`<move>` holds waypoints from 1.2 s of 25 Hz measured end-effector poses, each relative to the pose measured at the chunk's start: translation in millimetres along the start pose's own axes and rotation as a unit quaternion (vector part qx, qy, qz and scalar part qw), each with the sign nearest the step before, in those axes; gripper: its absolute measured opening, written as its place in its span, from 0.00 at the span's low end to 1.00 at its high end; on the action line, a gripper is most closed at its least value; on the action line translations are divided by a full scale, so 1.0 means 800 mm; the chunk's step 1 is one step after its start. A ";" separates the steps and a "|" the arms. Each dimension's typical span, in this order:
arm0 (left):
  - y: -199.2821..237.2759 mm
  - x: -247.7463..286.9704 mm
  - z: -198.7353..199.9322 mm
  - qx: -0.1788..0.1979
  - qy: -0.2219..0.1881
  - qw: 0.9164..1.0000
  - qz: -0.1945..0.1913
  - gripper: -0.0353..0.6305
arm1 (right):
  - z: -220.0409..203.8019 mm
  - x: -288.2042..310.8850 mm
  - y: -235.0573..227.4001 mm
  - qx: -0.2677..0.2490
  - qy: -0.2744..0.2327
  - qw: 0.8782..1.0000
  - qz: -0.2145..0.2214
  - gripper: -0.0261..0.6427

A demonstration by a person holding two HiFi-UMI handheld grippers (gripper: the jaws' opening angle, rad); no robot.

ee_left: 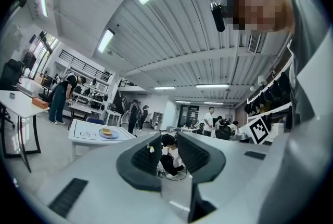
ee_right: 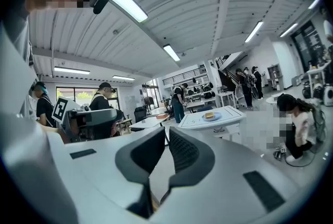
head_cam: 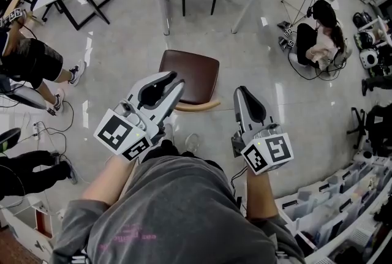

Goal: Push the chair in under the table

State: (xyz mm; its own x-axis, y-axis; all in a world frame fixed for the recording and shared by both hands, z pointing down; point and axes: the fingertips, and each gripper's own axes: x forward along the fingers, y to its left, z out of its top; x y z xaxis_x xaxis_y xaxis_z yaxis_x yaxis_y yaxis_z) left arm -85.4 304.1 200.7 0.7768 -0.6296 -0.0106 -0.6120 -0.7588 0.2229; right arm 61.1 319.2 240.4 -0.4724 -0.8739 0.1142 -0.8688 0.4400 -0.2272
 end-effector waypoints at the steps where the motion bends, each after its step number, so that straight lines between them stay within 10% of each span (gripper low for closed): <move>1: 0.001 0.002 0.000 0.000 0.001 1.000 0.000 0.20 | 0.001 0.001 -0.002 0.001 0.000 1.000 0.000 0.05; 30: 0.005 0.014 0.007 0.008 -0.004 1.000 0.019 0.41 | 0.021 -0.007 -0.024 -0.007 -0.012 1.000 -0.022 0.34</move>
State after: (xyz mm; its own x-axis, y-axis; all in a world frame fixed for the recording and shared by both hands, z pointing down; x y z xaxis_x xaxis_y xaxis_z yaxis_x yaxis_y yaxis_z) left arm -79.7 292.8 196.0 0.7516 -0.6595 -0.0098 -0.6437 -0.7367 0.2070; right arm 82.8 312.3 227.6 -0.4308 -0.8970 0.0994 -0.8904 0.4045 -0.2088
